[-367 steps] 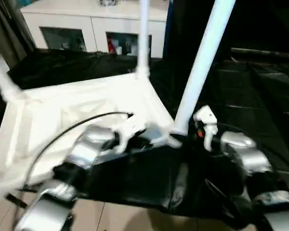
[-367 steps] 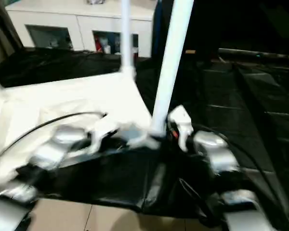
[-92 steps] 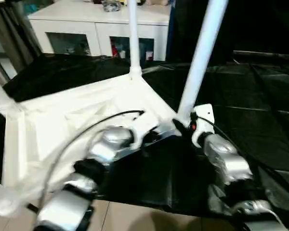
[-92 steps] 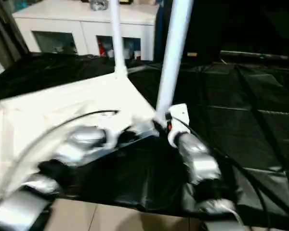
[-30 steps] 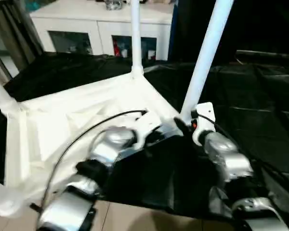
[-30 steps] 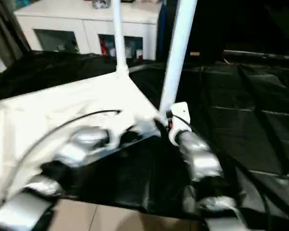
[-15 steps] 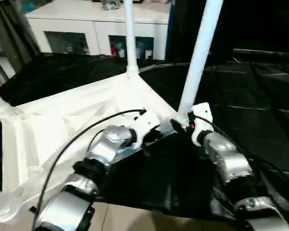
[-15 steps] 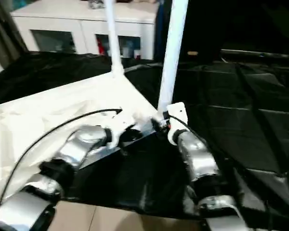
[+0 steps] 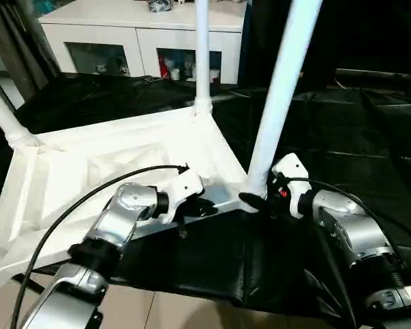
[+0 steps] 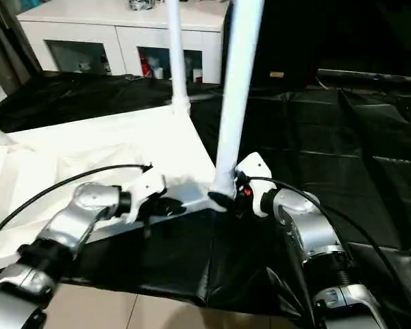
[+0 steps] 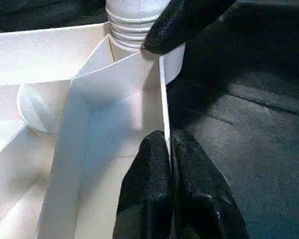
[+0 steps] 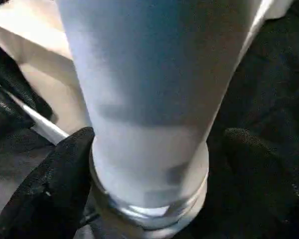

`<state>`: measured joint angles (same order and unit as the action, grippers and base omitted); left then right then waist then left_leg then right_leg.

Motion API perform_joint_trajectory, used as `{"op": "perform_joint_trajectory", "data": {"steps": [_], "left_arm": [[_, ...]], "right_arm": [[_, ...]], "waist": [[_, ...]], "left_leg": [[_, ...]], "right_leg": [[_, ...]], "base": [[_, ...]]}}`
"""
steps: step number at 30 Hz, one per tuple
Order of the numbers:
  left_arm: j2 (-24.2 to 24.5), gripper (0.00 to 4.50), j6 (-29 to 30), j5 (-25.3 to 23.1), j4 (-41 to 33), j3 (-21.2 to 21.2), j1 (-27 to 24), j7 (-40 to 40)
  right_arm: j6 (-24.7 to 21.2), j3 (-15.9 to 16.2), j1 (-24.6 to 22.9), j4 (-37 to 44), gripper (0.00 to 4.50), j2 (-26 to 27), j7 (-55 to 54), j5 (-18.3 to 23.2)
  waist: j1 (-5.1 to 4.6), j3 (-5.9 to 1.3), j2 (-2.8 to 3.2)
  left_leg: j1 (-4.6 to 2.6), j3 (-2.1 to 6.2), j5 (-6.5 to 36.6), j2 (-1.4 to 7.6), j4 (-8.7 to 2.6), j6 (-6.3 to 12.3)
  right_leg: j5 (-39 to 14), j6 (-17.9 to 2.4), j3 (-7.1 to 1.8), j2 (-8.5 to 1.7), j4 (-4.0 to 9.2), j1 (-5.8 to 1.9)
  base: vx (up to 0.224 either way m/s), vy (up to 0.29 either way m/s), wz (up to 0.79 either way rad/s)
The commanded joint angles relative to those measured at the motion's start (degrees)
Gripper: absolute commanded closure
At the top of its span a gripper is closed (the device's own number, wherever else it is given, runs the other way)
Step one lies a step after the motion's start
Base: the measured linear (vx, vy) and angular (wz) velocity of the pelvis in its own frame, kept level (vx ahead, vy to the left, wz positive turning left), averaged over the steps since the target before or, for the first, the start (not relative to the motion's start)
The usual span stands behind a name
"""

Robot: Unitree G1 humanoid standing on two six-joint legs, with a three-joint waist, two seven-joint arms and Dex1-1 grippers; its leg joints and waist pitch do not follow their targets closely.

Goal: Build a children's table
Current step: Rotate leg to tighten

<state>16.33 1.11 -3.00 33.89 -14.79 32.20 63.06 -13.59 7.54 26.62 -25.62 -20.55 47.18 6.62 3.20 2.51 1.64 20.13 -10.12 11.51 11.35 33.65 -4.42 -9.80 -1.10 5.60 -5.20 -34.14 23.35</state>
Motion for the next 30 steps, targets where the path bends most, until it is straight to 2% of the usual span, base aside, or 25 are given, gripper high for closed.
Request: {"op": "perform_joint_trajectory", "data": {"steps": [1,10,12,17,19,20,21,22,24,26,27,28,30], "left_arm": [[-0.48,4.50,-1.22,3.57,-2.33,0.50,-0.41,2.34],[-0.09,4.50,-0.16,3.62,-4.10,0.34,-1.61,2.56],[-0.18,4.50,-0.17,3.59,-3.94,0.38,-1.62,2.33],[-1.31,4.50,0.06,2.20,-1.78,0.77,-0.51,-1.67],[-3.14,4.50,0.60,-0.32,2.62,1.33,2.02,-8.61],[-4.06,4.50,0.71,-0.91,4.27,1.75,3.05,-11.40],[-5.69,4.50,1.66,-1.84,6.87,2.18,4.89,-15.76],[-5.80,4.50,1.73,-1.90,7.03,2.20,5.00,-16.02],[-7.92,4.50,3.35,-3.07,9.86,2.61,7.09,-21.95],[-10.09,4.50,4.76,-3.21,11.94,3.11,8.66,-26.02],[-11.10,4.50,4.90,-3.27,12.72,3.18,9.25,-27.59],[-12.07,4.50,4.44,-3.38,13.56,2.97,9.80,-28.03],[-12.85,4.50,3.87,-3.45,13.93,2.59,10.06,-27.51]], "right_arm": [[-0.03,-0.27,0.76,-0.06,0.47,-0.53,-0.46,-0.11],[0.24,-0.06,0.45,-0.15,1.21,-0.15,1.75,0.65],[0.15,-0.08,0.06,0.12,1.51,0.08,1.72,0.74],[-0.40,-1.16,-0.27,-1.17,1.72,1.83,-1.80,0.69],[-1.23,-3.50,0.65,-4.77,1.73,4.70,-10.26,-0.16],[-1.44,-4.53,1.00,-6.13,1.74,5.94,-13.91,-0.44],[-1.92,-7.01,1.89,-8.82,1.75,8.40,-22.52,-0.93],[-1.98,-7.19,1.95,-9.00,1.75,8.57,-23.12,-0.95],[-2.18,-9.13,2.80,-11.55,1.75,11.05,-30.37,-1.05],[-1.13,-9.76,3.49,-13.31,1.75,13.07,-35.96,-1.98],[-0.25,-9.76,3.72,-13.82,1.75,14.09,-37.70,-2.35],[0.72,-9.67,4.02,-14.31,1.75,15.40,-39.29,-2.58],[1.61,-9.24,4.25,-14.59,1.75,16.68,-39.78,-2.75]], "waist": [[0.22,-3.40,-1.45],[0.30,-3.52,-1.61],[0.25,-3.48,-1.65],[0.14,-3.49,-1.69],[-0.01,-3.34,-1.53],[0.08,-3.45,-1.52],[-0.08,-3.43,-1.62],[-0.08,-3.43,-1.62],[0.07,-3.47,-1.65],[0.10,-3.61,-1.39],[0.12,-3.57,-1.46],[0.38,-3.64,-1.40],[0.42,-3.72,-1.41]], "left_leg": [[0.39,0.10,7.74,1.60,-3.54,5.09],[0.51,0.12,6.15,1.60,-3.44,5.50],[0.51,0.11,6.20,1.58,-3.44,5.45],[0.52,0.11,6.05,1.51,-3.43,5.17],[0.25,0.05,6.71,1.43,-3.52,4.44],[0.12,0.17,6.68,1.46,-3.58,3.50],[0.10,0.08,6.78,1.35,-3.60,3.03],[0.10,0.08,6.78,1.35,-3.60,3.03],[-0.01,0.10,6.85,1.31,-3.62,2.58],[0.00,0.07,6.38,1.14,-3.54,2.80],[0.03,0.04,6.34,1.12,-3.52,2.79],[-0.06,0.01,6.28,1.08,-3.47,3.12],[0.23,0.08,5.64,1.05,-3.49,3.77]], "right_leg": [[-15.41,-11.03,-2.95,-3.32,4.11,-3.43],[-13.48,-11.16,-2.99,-3.32,3.75,-3.52],[-13.61,-11.17,-2.98,-3.31,3.77,-3.52],[-14.05,-10.90,-3.00,-3.31,3.81,-3.47],[-15.88,-10.49,-3.01,-3.21,4.17,-3.17],[-16.51,-10.15,-3.00,-3.28,4.14,-3.25],[-16.23,-10.13,-3.06,-3.17,4.19,-3.15],[-16.23,-10.13,-3.06,-3.17,4.19,-3.15],[-16.13,-9.97,-3.08,-3.28,4.22,-3.20],[-14.70,-10.22,-3.17,-3.28,4.17,-3.23],[-14.46,-10.33,-3.18,-3.27,4.18,-3.16],[-13.96,-10.48,-3.21,-3.38,4.23,-3.21],[-12.45,-10.69,-3.15,-3.32,4.04,-3.44]], "base": [[0.000,0.000,0.00],[0.000,0.000,0.00],[0.000,0.000,0.00],[0.000,0.000,0.00],[0.000,0.000,0.00],[0.000,0.000,0.00],[0.000,0.000,0.00],[0.000,0.000,0.00],[0.000,0.000,0.00],[0.000,0.000,0.00],[0.000,0.000,0.00],[0.000,0.000,0.00],[0.000,0.000,0.00]]}}
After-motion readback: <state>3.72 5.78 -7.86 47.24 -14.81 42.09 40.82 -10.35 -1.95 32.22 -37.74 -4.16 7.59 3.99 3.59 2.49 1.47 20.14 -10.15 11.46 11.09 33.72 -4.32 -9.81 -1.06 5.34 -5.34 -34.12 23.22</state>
